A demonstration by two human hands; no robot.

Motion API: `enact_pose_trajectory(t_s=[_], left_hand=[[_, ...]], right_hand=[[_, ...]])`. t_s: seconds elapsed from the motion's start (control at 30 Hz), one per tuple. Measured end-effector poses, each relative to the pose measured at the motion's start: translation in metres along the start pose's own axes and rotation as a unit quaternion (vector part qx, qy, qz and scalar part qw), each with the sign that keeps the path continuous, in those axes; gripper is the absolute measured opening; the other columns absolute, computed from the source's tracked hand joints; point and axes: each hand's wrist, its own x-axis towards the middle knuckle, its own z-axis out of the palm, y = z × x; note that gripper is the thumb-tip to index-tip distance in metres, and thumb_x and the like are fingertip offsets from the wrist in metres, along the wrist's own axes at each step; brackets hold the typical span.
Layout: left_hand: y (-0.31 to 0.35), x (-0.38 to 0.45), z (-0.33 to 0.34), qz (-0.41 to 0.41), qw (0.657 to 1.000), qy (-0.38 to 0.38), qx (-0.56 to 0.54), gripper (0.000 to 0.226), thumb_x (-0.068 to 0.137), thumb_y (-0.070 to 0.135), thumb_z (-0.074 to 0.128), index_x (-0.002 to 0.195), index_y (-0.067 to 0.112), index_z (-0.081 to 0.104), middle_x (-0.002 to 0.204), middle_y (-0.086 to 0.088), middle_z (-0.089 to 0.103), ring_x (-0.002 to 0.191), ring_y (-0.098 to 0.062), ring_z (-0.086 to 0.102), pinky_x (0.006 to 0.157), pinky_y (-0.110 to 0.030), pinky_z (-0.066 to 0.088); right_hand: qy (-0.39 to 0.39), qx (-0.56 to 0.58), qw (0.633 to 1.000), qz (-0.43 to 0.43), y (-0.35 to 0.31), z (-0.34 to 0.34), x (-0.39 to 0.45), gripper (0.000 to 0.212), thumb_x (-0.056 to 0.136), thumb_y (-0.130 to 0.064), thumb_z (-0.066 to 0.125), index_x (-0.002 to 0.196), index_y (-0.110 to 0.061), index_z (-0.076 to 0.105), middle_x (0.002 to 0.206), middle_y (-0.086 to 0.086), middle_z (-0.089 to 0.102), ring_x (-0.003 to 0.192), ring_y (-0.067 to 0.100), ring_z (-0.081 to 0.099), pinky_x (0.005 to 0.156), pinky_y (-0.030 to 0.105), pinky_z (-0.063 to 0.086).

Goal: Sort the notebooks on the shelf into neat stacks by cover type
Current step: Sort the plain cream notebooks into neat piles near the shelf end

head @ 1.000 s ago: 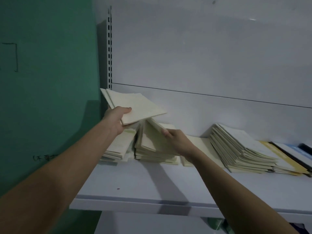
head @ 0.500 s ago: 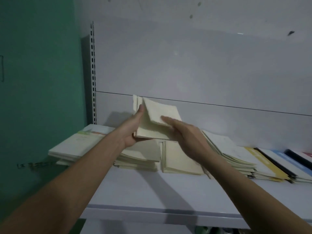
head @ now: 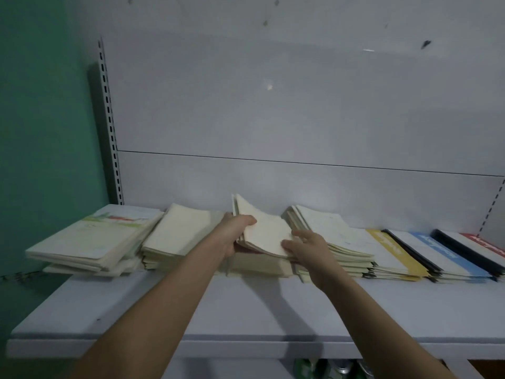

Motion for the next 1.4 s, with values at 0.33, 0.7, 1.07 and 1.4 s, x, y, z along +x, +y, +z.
enact_pose_trajectory(t_s=[0.33, 0.7, 1.07, 1.4], left_hand=[[-0.042, 0.041, 0.011, 0.063, 0.848, 0.038, 0.524, 0.064, 0.094, 0.036, 0.045, 0.147, 0.006, 0.029, 0.153, -0.019, 0.028, 0.138, -0.034, 0.033, 0.109, -0.039, 0.034], [-0.128, 0.028, -0.017, 0.342, 0.791, 0.146, 0.486, 0.037, 0.096, 0.028, 0.047, 0.125, 0.010, 0.060, 0.144, -0.011, 0.045, 0.135, -0.028, 0.037, 0.108, -0.043, 0.037], [-0.120, 0.032, -0.008, 0.268, 0.893, 0.117, 0.343, 0.041, 0.091, 0.017, 0.056, 0.131, 0.018, 0.047, 0.158, -0.002, 0.010, 0.137, -0.021, 0.027, 0.106, -0.028, 0.033], [-0.120, 0.031, -0.005, 0.275, 0.903, 0.123, 0.307, 0.044, 0.087, 0.017, 0.059, 0.129, 0.020, 0.044, 0.150, -0.001, 0.022, 0.131, -0.019, 0.034, 0.101, -0.030, 0.040]], right_hand=[[-0.009, -0.291, 0.954, -0.076, 0.033, 0.033, 0.040, 0.053, 0.093, -0.021, 0.055, 0.141, -0.004, 0.040, 0.141, 0.013, 0.048, 0.129, 0.030, 0.046, 0.102, 0.035, 0.038], [0.083, -0.406, 0.888, -0.201, 0.086, 0.050, 0.016, 0.037, 0.092, -0.035, 0.033, 0.109, -0.010, 0.055, 0.114, 0.015, 0.054, 0.103, 0.035, 0.051, 0.088, 0.044, 0.045], [0.022, -0.435, 0.875, -0.211, 0.093, 0.051, 0.017, 0.051, 0.093, -0.054, 0.040, 0.132, -0.023, 0.049, 0.145, 0.005, 0.039, 0.131, 0.027, 0.037, 0.102, 0.037, 0.032], [0.020, -0.374, 0.905, -0.201, 0.094, 0.049, 0.023, 0.063, 0.084, -0.063, 0.039, 0.134, -0.025, 0.049, 0.145, -0.002, 0.038, 0.129, 0.019, 0.041, 0.102, 0.036, 0.038]])
